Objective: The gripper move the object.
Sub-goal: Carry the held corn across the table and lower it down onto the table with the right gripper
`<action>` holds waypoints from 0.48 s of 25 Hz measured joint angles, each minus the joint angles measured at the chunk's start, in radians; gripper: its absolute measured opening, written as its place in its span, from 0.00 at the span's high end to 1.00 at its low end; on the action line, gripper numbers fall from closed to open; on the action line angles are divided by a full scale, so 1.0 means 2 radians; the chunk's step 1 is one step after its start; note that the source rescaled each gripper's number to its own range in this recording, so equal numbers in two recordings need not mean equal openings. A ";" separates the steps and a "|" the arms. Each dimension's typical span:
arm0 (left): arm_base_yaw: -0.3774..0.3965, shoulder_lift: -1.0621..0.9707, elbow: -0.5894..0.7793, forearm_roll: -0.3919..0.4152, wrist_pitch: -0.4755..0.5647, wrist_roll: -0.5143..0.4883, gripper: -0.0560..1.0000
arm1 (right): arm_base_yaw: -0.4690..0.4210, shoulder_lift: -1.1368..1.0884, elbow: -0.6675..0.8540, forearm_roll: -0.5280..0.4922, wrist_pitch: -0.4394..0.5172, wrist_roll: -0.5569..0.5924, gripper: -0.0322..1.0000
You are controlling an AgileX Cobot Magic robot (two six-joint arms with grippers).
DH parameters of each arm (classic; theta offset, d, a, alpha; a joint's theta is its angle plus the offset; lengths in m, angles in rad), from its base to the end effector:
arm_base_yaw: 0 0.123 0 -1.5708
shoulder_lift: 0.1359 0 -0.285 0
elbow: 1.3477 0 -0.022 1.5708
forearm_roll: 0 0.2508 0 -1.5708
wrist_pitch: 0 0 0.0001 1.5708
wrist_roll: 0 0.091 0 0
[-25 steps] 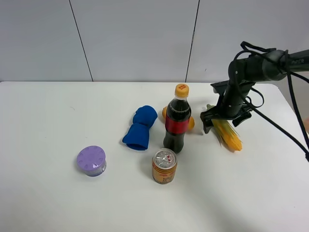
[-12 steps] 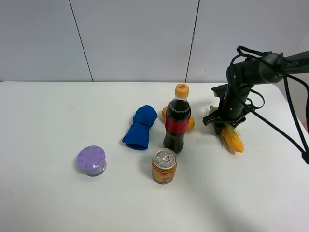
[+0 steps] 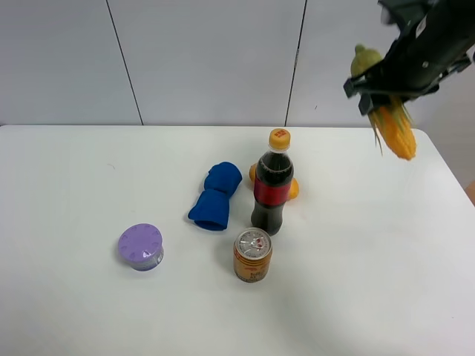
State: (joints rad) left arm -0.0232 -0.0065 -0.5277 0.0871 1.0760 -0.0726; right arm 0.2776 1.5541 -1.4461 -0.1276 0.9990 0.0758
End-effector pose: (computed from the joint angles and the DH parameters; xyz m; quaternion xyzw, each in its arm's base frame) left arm -0.0098 0.0072 0.2839 -0.0237 0.8471 0.0181 0.5305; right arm 0.3226 0.0818 0.3458 -0.1153 0.9536 -0.0123 0.2780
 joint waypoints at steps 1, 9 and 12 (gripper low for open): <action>0.000 0.000 0.000 0.000 0.000 0.000 0.00 | 0.008 -0.008 -0.021 0.013 0.007 0.000 0.92; 0.000 0.000 0.000 0.000 0.000 0.000 0.00 | 0.091 0.024 -0.192 0.089 0.022 0.003 0.92; 0.000 0.000 0.000 0.000 0.000 0.000 0.00 | 0.136 0.070 -0.240 0.096 0.026 0.003 0.92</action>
State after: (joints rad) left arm -0.0232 -0.0065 -0.5277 0.0871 1.0760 -0.0726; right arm 0.5489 1.6940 -1.9258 0.0635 1.0514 0.0823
